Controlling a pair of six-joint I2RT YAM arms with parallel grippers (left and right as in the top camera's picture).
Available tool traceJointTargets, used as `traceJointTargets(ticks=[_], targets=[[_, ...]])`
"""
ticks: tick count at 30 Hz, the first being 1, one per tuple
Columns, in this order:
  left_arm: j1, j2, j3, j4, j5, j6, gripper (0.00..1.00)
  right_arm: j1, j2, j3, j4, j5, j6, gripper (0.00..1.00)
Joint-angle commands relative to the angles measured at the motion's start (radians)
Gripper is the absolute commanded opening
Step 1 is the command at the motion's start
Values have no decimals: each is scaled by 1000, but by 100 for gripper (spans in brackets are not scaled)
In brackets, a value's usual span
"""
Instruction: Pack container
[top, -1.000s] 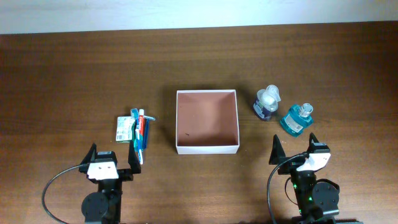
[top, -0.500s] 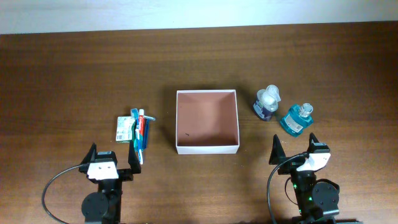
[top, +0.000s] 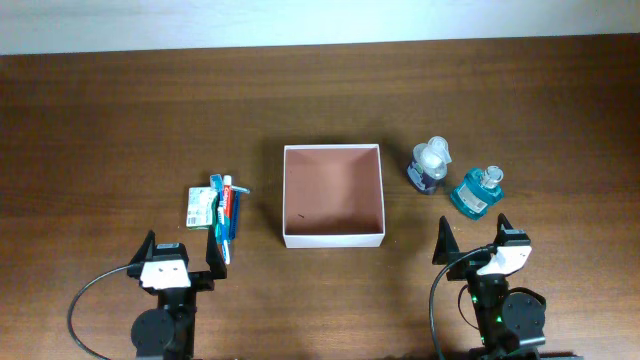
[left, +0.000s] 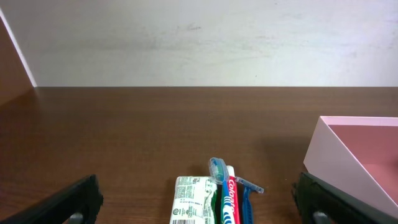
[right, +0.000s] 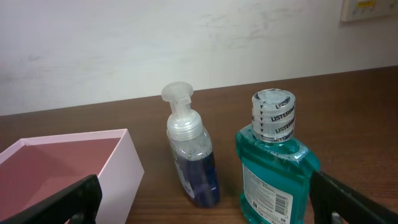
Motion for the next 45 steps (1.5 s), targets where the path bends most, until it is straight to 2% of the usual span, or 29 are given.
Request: traceJointTargets(ticks=[1,16,20,24,30,35,39,42,45], targets=[[5,-8,-7,0,11,15,99,-9,-9,-5,-7,12,-3,99],[5,-8,-7,0,11,15,100,-9,-9,-5,-3,6,1,98],[5,-8,-7,0,11,15,99,-9,-9,5,23,3,118,98],[5,-8,-7,0,11,15,100,-9,-9,72,18,-43,122,98],[5,-8,-7,0,11,15,99,-9,-3,285,-50,-55,121,98],[5,-8,-7,0,11,15,100,-9,83,499,-160,-56,122,98],[5,-8,-7,0,11,15,100,-9,237,671,-265,-56,121,98],[5,-8,-7,0,11,15,100,-9,433,855,-415,-59,110,98],[5,-8,-7,0,11,15,100,-9,654,1090,-628,-57,-16,98]])
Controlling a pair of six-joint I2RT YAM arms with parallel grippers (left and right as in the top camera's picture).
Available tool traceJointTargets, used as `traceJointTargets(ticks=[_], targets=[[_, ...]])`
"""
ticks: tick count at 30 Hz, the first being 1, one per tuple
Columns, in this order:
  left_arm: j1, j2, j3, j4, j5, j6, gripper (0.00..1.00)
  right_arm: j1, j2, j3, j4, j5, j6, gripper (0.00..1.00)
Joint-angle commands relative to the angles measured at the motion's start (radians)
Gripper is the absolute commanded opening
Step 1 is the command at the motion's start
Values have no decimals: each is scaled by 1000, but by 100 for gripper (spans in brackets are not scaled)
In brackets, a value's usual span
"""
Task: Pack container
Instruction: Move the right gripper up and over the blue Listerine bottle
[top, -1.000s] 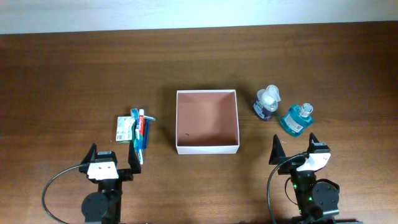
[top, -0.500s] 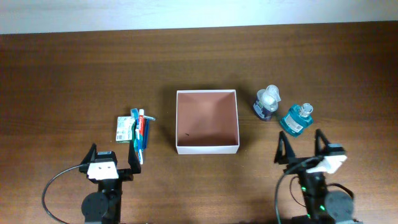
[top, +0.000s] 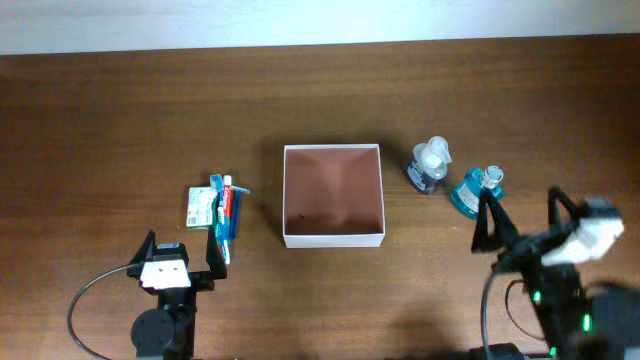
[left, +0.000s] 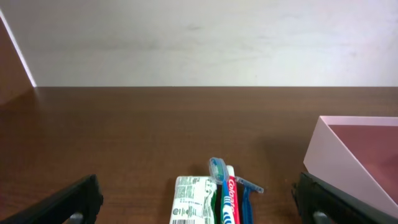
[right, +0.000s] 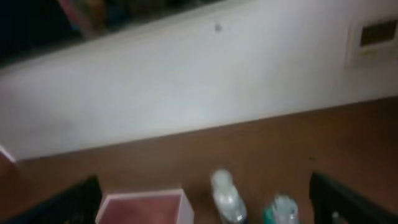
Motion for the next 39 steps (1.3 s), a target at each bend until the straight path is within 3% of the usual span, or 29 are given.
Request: traceJointTargets(ticks=[1,7,11,16,22,26,29,39], targets=[[4,-8,-7,0,11,15,100,-9,222,238,-154,5,-137,98],[4,-8,-7,0,11,15,100,-10,633,761,-713,161,-132,98],[4,-8,-7,0,11,15,99,-48,805,925,-907,160,1,98],[4,-8,-7,0,11,15,100,-119,911,944,-935,164,0,98],[4,-8,-7,0,11,15,99,-173,965,943,-940,212,-104,98],[4,-8,-7,0,11,16,99,-172,975,941,-945,51,-372,98],[4,-8,-7,0,11,15,100,-172,989,940,-948,35,-405,99],[4,-8,-7,0,11,15,100,-172,1120,924,-985,35,-436,77]])
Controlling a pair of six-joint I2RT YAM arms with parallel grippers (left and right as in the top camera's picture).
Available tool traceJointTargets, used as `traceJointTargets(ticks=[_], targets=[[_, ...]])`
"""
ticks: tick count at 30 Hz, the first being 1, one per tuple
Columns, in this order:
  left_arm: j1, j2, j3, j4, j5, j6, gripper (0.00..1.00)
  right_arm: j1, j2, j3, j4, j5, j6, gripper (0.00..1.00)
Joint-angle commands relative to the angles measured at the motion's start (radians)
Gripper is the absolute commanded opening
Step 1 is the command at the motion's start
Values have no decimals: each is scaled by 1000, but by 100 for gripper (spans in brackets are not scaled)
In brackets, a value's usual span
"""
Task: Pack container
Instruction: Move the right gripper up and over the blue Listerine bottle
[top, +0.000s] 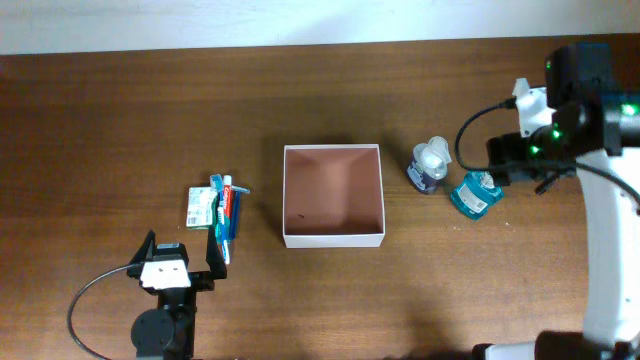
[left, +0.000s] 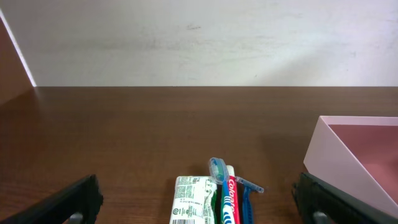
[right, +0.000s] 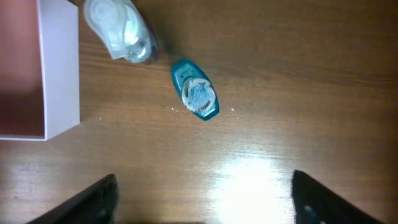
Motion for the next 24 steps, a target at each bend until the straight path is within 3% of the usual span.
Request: traceJointTargets(ticks=[1,4,15,24], targets=[[4,-8,-6,1,11,15,99,-4,55,2,5,-17,-27,76],[4,-8,-6,1,11,15,99,-4,115,2,4,-18,-27,69],[4,-8,-6,1,11,15,100,-6,204,-9,13,-66,-69,68],[4,-8,-6,1,11,15,100,-6,204,-144,89,-66,-140,66]])
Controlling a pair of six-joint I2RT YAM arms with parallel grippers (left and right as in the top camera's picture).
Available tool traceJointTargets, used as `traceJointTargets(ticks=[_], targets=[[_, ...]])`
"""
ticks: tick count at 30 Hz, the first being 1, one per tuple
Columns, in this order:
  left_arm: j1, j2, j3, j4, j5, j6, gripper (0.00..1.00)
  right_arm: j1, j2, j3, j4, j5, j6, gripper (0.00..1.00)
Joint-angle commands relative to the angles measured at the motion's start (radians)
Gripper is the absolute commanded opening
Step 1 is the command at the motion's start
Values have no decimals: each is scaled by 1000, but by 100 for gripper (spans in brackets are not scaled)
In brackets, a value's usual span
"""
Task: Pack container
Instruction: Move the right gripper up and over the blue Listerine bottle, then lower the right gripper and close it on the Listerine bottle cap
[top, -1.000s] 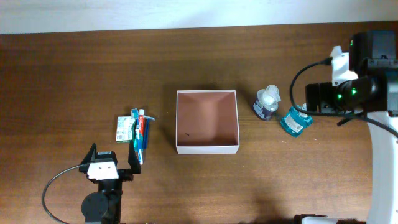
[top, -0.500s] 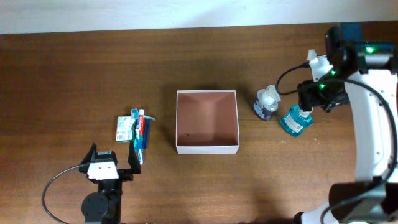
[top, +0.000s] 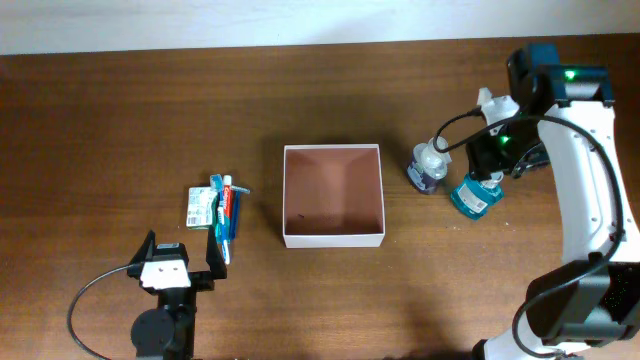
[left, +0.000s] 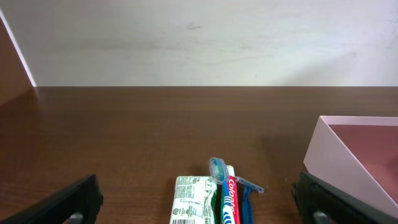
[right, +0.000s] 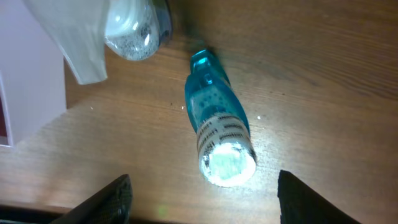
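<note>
The pink-lined white box (top: 334, 195) stands mid-table, its corner showing in the left wrist view (left: 354, 155). A teal mouthwash bottle (top: 474, 192) (right: 219, 140) and a clear pump bottle of blue soap (top: 430, 166) (right: 132, 25) stand upright right of it. My right gripper (top: 497, 152) (right: 202, 196) hangs open directly above the mouthwash cap, pointing down. Left of the box lie a green-white packet (top: 202, 207) (left: 194, 199), a toothpaste tube (left: 231, 200), a toothbrush and a blue razor. My left gripper (top: 180, 262) (left: 198, 202) rests open just in front of them.
The brown wooden table (top: 120, 120) ends at a white wall along the far side (left: 199, 37). The pump bottle stands close beside the mouthwash bottle, between it and the box wall (right: 31, 81).
My right gripper has come lower and closer over the mouthwash bottle, whose cap now sits between the open fingers in the wrist view. The left arm has not moved.
Both grippers rested open at the table's front edge. Then the right arm was lifted above the right side, then stood high over the two bottles looking down. Now it hangs low over the mouthwash cap. The left arm and all items stayed put.
</note>
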Motion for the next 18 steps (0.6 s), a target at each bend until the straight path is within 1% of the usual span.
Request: traceJointTargets(ticks=[1,2,4,13,18], targets=[[4,-8,-6,0,11,15,100,-6,6,-65,19,-13,-39,64],[4,-8,-6,0,11,15,100,-6,6,-83,29,-13,-39,62],[4,-8,-6,0,11,15,100,-6,6,-108,45,-13,-40,60],[4,-8,-6,0,11,15,100,-32,6,-234,165,-13,-39,60],[4,-8,-6,0,11,15,100,-60,6,-233,185,-13,-39,60]])
